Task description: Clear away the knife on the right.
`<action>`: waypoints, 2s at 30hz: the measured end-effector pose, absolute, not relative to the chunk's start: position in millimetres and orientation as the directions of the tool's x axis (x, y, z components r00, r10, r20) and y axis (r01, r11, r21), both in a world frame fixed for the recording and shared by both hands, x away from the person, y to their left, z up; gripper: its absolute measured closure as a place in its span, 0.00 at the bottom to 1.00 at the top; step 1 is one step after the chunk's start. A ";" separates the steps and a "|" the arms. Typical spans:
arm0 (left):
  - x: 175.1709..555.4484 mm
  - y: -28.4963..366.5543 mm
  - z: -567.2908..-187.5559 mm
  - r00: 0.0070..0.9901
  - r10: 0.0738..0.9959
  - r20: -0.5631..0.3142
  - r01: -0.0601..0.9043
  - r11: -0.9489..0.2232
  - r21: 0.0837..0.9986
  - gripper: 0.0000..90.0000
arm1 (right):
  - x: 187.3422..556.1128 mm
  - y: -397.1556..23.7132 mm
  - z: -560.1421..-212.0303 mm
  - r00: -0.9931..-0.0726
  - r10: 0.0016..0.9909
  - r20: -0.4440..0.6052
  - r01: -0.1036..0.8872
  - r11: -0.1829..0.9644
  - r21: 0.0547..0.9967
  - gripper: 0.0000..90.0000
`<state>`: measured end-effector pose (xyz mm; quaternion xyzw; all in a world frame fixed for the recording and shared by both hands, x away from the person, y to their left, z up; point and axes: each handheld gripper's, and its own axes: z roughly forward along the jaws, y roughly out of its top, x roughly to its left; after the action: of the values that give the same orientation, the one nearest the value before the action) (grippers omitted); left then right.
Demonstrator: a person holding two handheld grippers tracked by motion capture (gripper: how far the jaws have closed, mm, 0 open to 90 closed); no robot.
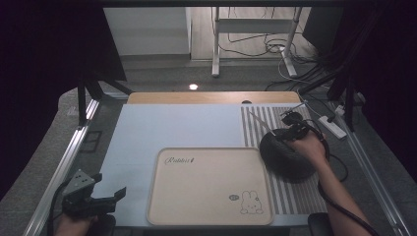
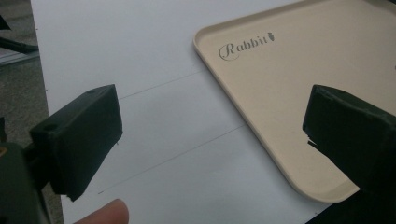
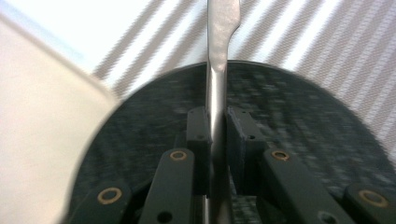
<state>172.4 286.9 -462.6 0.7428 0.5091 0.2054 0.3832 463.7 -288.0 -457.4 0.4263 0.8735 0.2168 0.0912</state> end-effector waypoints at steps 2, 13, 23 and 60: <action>172.5 287.0 -462.6 0.397 0.914 -0.086 0.599 -0.187 0.779 0.05 | 455.7 -281.5 -457.5 -0.638 0.770 0.027 0.692 0.557 0.458 0.89; 172.8 286.5 -462.6 0.398 0.914 -0.084 0.600 -0.189 0.777 0.05 | 409.0 -243.2 -465.1 -0.728 0.679 0.091 0.636 0.621 0.459 0.89; 173.0 286.4 -462.5 0.398 0.914 -0.082 0.600 -0.192 0.777 0.05 | 375.8 -219.9 -473.9 -0.775 0.625 0.098 0.597 0.672 0.438 0.89; 173.9 285.7 -463.0 0.397 0.915 -0.075 0.605 -0.199 0.771 0.05 | 324.6 -97.0 -500.0 -0.957 0.285 0.054 0.285 0.893 0.349 1.00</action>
<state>173.9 285.7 -463.0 0.7464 0.5088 0.2060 0.3763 324.6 -97.0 -500.0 0.1464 0.9728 0.1793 -0.0008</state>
